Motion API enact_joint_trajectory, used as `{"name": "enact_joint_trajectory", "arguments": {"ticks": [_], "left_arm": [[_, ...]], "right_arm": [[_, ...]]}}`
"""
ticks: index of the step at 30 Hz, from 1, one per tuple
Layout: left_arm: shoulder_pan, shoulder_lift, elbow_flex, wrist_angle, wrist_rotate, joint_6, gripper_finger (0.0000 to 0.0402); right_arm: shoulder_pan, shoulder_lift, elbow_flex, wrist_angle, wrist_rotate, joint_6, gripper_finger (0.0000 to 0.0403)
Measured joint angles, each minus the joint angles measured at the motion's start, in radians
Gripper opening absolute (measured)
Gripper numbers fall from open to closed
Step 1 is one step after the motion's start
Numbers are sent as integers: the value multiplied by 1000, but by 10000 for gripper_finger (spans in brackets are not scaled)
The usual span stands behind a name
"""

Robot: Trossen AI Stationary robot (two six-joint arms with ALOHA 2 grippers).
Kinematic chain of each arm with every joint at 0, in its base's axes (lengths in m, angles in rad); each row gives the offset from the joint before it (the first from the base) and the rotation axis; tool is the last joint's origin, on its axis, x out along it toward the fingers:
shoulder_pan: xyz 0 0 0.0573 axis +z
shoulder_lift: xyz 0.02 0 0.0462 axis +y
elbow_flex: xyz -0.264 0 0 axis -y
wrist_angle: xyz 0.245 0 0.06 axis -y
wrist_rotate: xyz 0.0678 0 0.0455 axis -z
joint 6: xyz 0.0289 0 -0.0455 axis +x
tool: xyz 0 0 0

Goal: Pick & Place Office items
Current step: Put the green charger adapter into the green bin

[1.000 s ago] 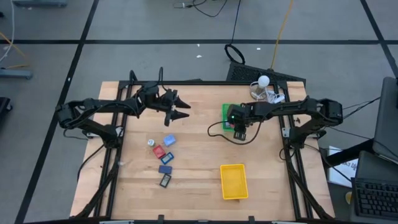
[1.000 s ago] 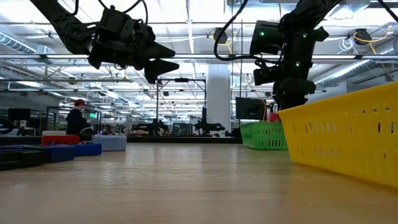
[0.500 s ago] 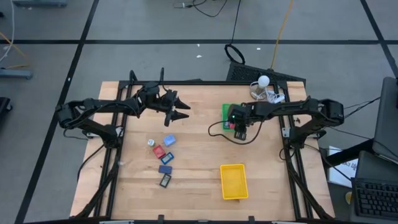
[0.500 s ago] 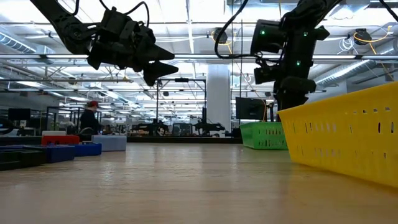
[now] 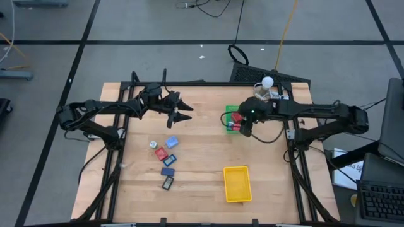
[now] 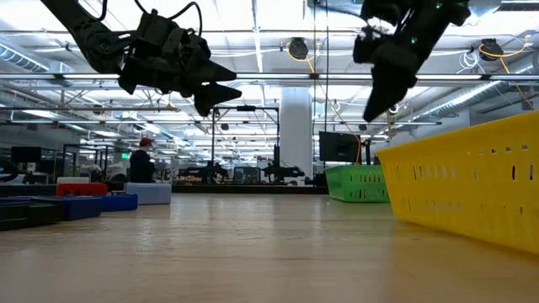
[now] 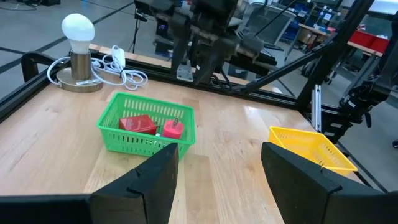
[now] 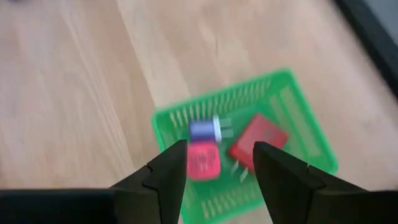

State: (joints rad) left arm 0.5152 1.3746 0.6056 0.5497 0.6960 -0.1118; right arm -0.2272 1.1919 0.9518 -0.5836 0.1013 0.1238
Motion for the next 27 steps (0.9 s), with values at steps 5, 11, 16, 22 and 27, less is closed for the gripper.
{"name": "enact_joint_trajectory", "arguments": {"ticks": [5,11,16,22,27], "left_arm": [[0,0,0,1,0,0,230],[0,0,0,1,0,0,230],[0,0,0,1,0,0,230],[0,0,0,1,0,0,230],[0,0,0,1,0,0,230]], "right_arm": [[0,-57,-76,190,1,-11,171],[0,-79,-234,574,0,-40,171],[0,-79,-344,887,-1,-56,171],[0,-79,-411,1075,-59,-57,171],[0,-79,-417,1088,-105,-14,171]]}}
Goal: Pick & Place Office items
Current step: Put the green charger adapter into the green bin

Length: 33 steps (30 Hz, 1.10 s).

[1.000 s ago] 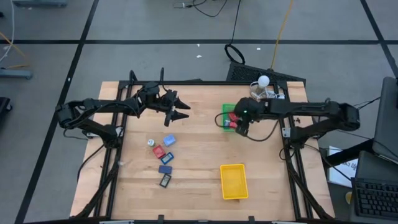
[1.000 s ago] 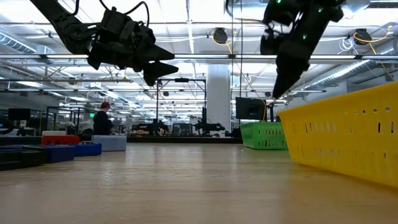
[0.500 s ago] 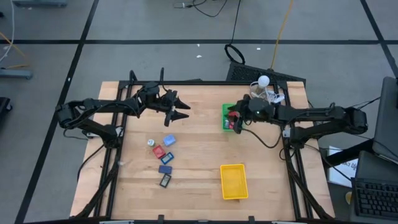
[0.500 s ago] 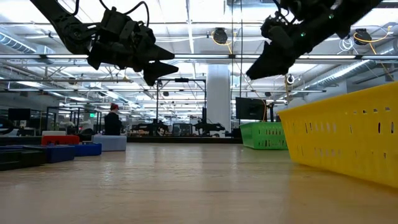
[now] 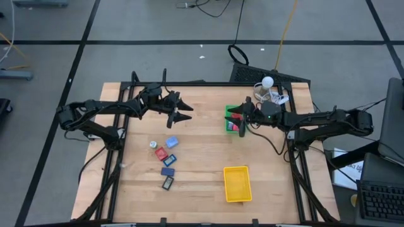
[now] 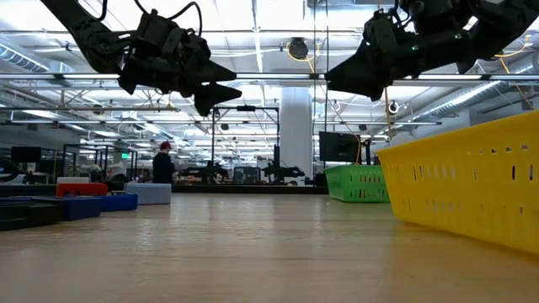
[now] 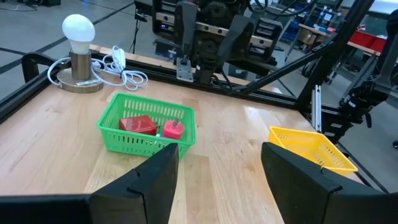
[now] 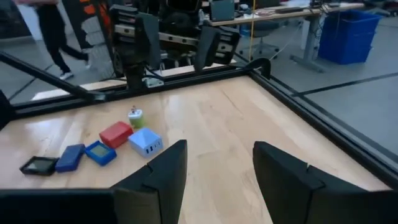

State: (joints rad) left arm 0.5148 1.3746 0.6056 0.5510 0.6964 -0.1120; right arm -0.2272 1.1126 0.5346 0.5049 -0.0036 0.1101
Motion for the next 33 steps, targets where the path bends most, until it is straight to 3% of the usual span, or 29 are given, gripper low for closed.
{"name": "enact_joint_trajectory", "arguments": {"ticks": [7,18,21,24,27,30,33], "left_arm": [[1,0,2,-1,27,-159,230],[136,-238,7,-16,315,-443,230],[172,-345,7,-117,371,-442,230],[153,-462,8,-328,412,-377,230],[80,-571,8,-634,318,-212,230],[-10,-659,8,-940,48,-83,230],[-101,-698,8,-1181,-220,-57,230]], "right_arm": [[0,0,0,0,-1,8,171],[0,0,0,-1,-2,-32,171],[0,0,0,-7,-2,-41,171],[0,0,0,-24,-6,-43,171],[0,0,0,-38,-33,-48,171],[0,0,0,-38,-61,-62,171],[0,0,0,-38,-80,-78,171]]}}
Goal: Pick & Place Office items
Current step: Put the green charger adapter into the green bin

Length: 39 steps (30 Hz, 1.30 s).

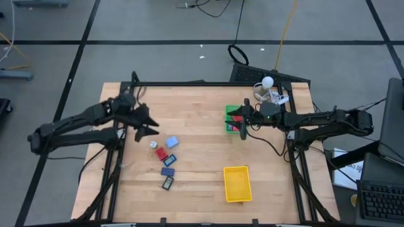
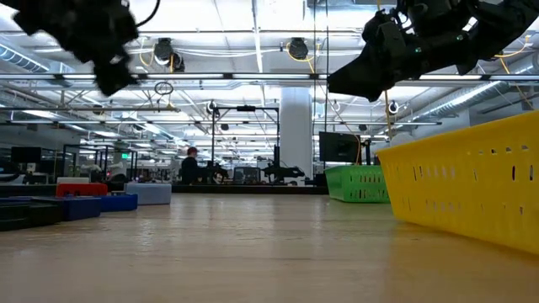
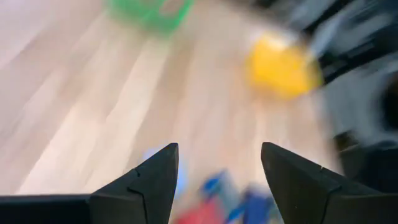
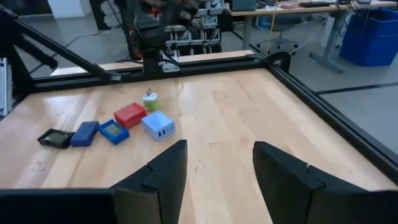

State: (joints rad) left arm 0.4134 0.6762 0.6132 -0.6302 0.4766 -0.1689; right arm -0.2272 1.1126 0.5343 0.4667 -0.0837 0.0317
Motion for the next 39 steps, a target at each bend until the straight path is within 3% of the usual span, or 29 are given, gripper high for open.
{"name": "enact_joint_trajectory", "arguments": {"ticks": [4,10,20,26,35,39], "left_arm": [[-110,16,-1,-181,-195,-116,230],[-251,88,-1,-231,-233,-192,230],[-384,275,-1,-249,-453,-248,230],[-415,412,-1,-247,-477,-423,230],[-421,552,-1,-223,-509,-822,230],[-421,586,-1,-225,-502,-880,230]], "right_arm": [[0,0,0,0,0,-18,171],[0,0,0,1,1,-46,171],[0,0,0,0,1,-52,171],[0,0,0,0,0,-52,171],[0,0,0,0,0,-51,171],[0,0,0,0,0,-47,171]]}}
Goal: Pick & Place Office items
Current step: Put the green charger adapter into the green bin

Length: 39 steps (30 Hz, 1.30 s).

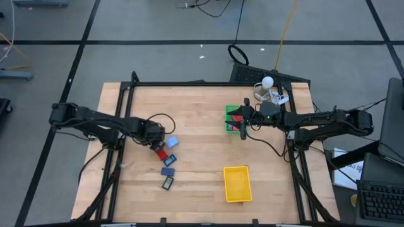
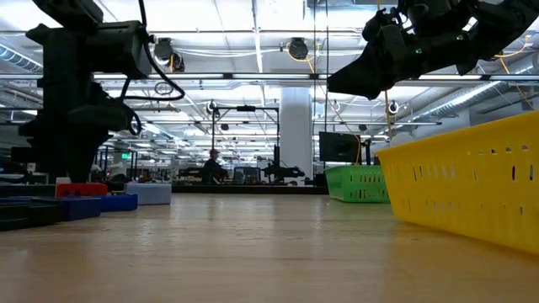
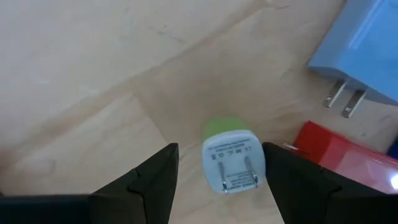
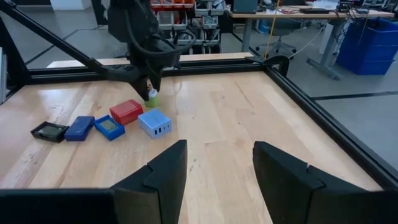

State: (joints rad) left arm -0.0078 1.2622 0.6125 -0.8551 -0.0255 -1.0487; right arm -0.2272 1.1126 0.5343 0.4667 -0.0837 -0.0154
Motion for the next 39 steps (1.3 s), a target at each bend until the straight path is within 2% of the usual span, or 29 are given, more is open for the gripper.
{"name": "enact_joint_trajectory", "arguments": {"ticks": [8,15,26,39], "left_arm": [[1,24,0,-7,82,-51,230],[1,24,0,-6,26,-66,230],[1,24,0,-4,23,-179,230],[1,23,0,-4,-28,-300,230]], "right_arm": [[0,0,0,1,0,3,171],[0,0,0,5,0,3,171],[0,0,0,5,0,3,171],[0,0,0,5,0,11,171]]}}
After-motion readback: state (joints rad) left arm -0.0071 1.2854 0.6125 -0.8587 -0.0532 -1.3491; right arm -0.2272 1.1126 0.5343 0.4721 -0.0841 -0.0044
